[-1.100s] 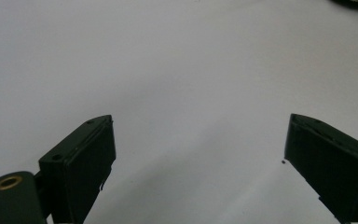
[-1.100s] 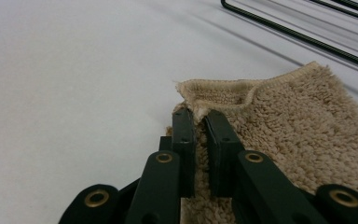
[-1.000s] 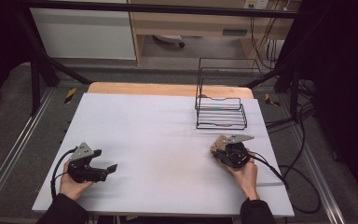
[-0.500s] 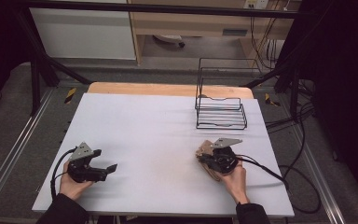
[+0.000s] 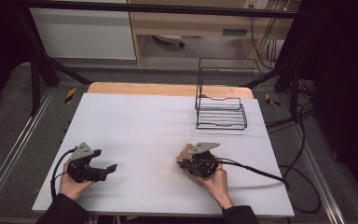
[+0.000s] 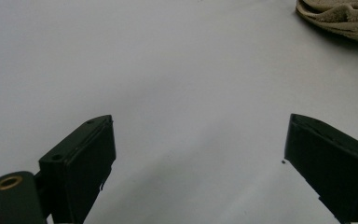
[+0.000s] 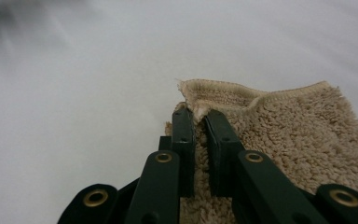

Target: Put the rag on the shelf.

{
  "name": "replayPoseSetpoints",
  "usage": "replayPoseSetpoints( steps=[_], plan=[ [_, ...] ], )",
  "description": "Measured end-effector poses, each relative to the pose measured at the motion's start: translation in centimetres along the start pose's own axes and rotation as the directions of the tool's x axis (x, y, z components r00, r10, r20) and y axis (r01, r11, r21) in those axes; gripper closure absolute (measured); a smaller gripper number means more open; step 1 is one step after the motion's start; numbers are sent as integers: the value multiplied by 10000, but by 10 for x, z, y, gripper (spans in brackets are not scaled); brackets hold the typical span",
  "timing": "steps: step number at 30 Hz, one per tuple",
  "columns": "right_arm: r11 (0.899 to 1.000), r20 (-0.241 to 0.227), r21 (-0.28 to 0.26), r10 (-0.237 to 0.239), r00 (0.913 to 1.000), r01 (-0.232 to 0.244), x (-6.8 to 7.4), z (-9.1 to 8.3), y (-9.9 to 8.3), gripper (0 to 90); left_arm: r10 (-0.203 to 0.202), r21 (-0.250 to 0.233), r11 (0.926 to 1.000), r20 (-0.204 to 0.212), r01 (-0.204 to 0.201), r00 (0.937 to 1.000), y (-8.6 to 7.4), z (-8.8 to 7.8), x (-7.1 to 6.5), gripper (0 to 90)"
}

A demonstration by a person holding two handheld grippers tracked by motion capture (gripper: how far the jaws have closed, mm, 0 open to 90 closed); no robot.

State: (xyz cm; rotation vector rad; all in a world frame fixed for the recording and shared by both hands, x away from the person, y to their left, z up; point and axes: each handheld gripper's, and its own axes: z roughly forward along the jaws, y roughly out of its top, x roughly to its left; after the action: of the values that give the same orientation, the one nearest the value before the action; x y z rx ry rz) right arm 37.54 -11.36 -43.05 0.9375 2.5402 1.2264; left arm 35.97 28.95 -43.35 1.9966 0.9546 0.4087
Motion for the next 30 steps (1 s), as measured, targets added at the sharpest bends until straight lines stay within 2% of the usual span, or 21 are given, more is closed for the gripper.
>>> replayPoseSetpoints(
  steps=[1,4,7,10,16,17,19,21,23,24,28,29,30],
  plan=[
    [9999,-202,-98,-51,9998,49,5,2,2,833,7,5,10000,1,-7,10000,0,0,0,86],
    [9996,-329,-101,-260,9991,256,12,5,4,832,11,9,10000,-2,-11,10000,0,0,0,86],
    [9989,-709,-124,-450,9965,442,19,9,6,831,-49,-31,10000,-20,49,10000,0,0,0,86],
    [9980,-889,-5,-629,9941,631,25,13,7,828,-22,-10,10000,-15,22,10000,0,0,0,86],
    [9972,-1119,190,-696,9913,722,27,19,3,801,-16,28,10000,3,16,10000,0,0,0,86],
    [9978,-1132,224,-599,9918,629,27,20,3,784,-17,27,10000,6,17,10000,1,0,-1,86],
    [9981,-1204,167,-562,9911,586,27,20,3,691,-53,3,10000,4,53,10000,1,0,-1,86],
    [9981,-1070,23,-615,9924,621,27,16,4,609,-66,20,10000,25,66,10000,1,0,-2,86],
    [9979,-984,-89,-647,9930,641,27,13,5,596,-64,67,10000,36,64,10000,1,1,-2,87],
    [9976,-843,-315,-641,9944,616,24,6,7,513,-78,75,9999,39,77,10000,1,1,-2,86],
    [9976,-675,-605,-392,9969,352,16,-4,6,460,-69,88,9999,74,68,9999,2,2,-3,87],
    [9976,-572,-651,-285,9980,248,12,-8,5,439,-60,104,9999,85,59,9999,3,2,-4,87],
    [9973,-395,-729,26,9992,-54,3,-14,1,408,-61,109,9999,94,60,9999,3,2,-4,89]
  ],
)
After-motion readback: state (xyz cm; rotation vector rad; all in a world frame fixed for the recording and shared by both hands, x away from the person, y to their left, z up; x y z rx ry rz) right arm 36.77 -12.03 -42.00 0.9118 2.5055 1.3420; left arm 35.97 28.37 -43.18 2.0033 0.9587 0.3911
